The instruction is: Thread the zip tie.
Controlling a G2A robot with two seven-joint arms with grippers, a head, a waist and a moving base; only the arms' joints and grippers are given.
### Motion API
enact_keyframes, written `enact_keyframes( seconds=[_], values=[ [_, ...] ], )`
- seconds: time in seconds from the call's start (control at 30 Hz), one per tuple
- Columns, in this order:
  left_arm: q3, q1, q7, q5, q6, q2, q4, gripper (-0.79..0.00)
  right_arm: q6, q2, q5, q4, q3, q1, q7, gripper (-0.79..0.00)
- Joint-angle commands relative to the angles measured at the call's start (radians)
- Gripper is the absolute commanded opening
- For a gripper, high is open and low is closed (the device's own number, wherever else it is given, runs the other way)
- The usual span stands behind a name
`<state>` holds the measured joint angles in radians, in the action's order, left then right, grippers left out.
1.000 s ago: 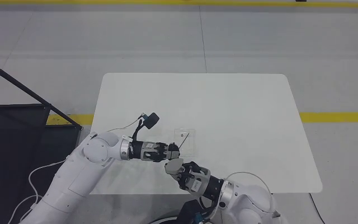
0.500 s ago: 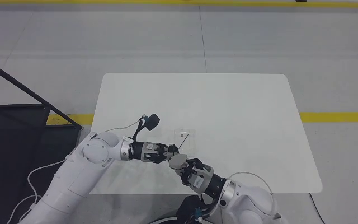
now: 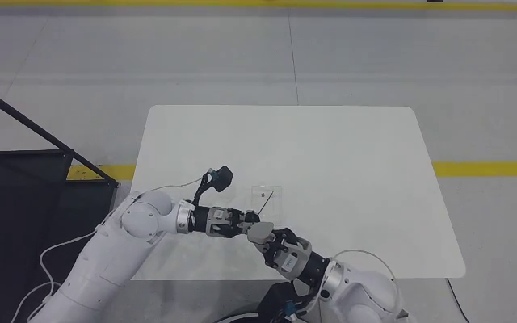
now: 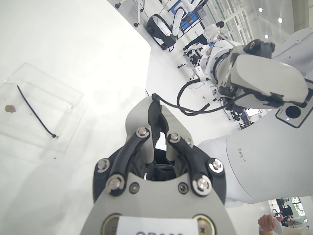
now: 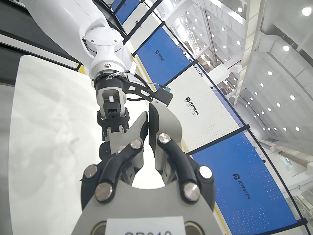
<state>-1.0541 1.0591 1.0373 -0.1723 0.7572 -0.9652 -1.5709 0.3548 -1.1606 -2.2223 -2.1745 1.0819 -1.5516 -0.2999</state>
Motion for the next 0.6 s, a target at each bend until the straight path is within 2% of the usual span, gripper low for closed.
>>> enact_keyframes(
  seconds=[0.0,0.57],
  values=[
    [-0.001,0.003,-0.01,0.005,0.003,0.0,-0.001,-0.785,0.004,0.001,0.0,0.001,0.0,0.001,-0.002,-0.785],
    [-0.008,0.011,-0.038,0.009,0.013,0.006,-0.003,-0.785,0.013,0.009,-0.005,0.001,-0.008,0.006,-0.006,-0.785]
  ],
)
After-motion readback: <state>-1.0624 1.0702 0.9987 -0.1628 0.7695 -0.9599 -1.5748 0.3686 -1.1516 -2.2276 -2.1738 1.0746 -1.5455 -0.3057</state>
